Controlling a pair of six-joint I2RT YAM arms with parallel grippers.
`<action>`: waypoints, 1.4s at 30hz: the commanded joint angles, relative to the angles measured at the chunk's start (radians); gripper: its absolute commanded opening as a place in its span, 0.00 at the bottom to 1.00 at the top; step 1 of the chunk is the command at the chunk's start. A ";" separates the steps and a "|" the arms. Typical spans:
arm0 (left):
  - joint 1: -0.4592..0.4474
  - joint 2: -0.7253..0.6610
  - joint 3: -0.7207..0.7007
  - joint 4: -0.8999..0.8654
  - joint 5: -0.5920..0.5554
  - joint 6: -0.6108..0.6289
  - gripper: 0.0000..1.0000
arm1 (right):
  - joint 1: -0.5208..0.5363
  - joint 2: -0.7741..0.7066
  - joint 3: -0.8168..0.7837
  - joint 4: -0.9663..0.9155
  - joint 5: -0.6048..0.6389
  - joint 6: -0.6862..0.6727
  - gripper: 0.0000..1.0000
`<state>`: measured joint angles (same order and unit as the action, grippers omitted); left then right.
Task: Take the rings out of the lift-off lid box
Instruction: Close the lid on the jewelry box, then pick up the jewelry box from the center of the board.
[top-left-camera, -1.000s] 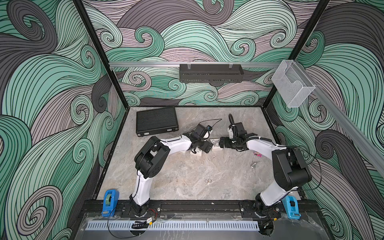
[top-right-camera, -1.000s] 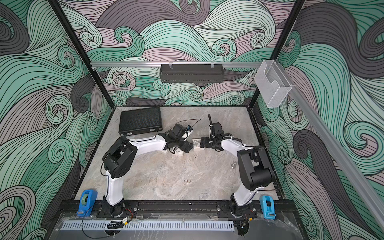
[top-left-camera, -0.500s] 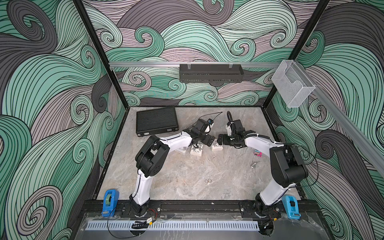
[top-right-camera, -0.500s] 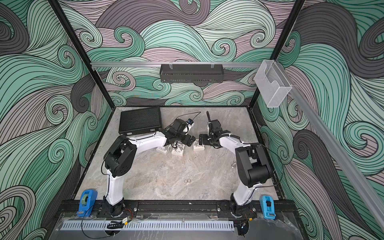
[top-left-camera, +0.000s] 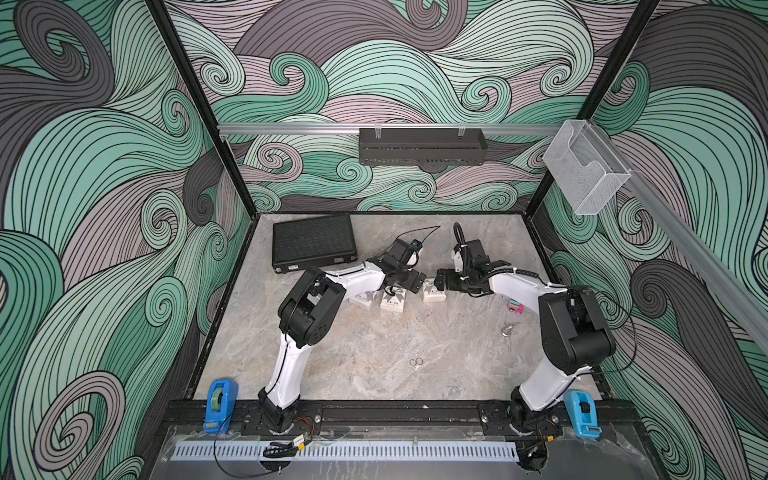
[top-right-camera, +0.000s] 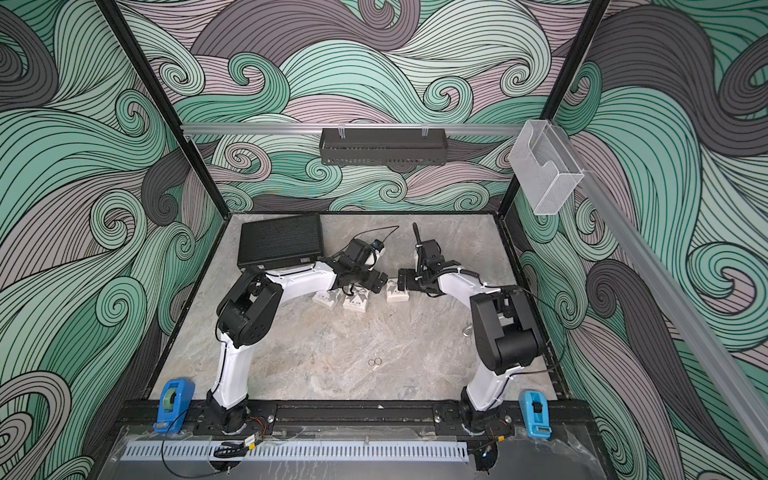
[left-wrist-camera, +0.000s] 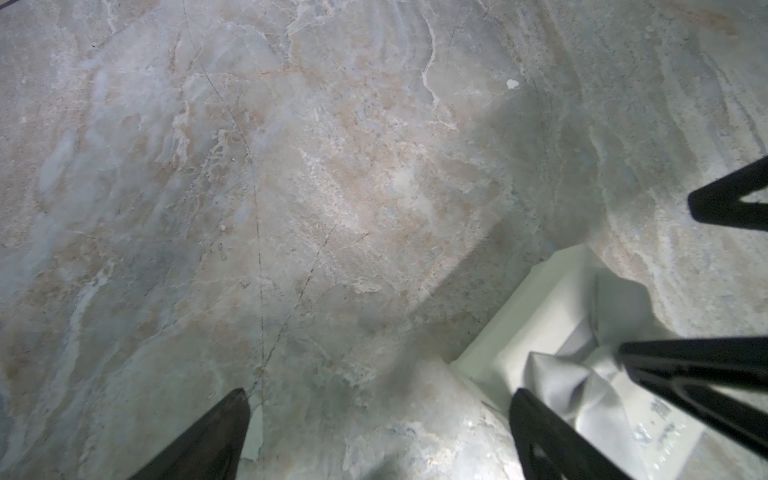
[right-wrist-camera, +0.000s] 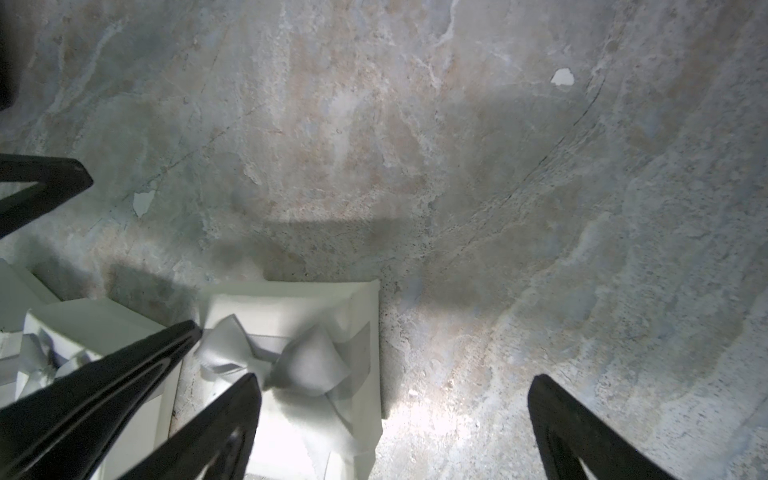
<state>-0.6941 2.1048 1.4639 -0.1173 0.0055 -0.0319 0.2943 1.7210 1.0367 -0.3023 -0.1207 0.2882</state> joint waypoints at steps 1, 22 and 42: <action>0.002 0.021 0.034 -0.017 0.005 -0.016 0.99 | 0.005 0.020 -0.007 0.001 0.000 -0.009 1.00; 0.002 -0.134 -0.077 0.019 -0.004 0.001 0.99 | 0.024 -0.090 -0.002 -0.052 0.023 -0.037 1.00; -0.002 -0.970 -0.802 0.069 0.136 0.016 0.99 | 0.190 0.068 0.140 -0.182 0.199 -0.029 1.00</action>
<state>-0.6952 1.1847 0.6903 -0.0395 0.1238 0.0040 0.4831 1.7550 1.1557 -0.4534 0.0315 0.2443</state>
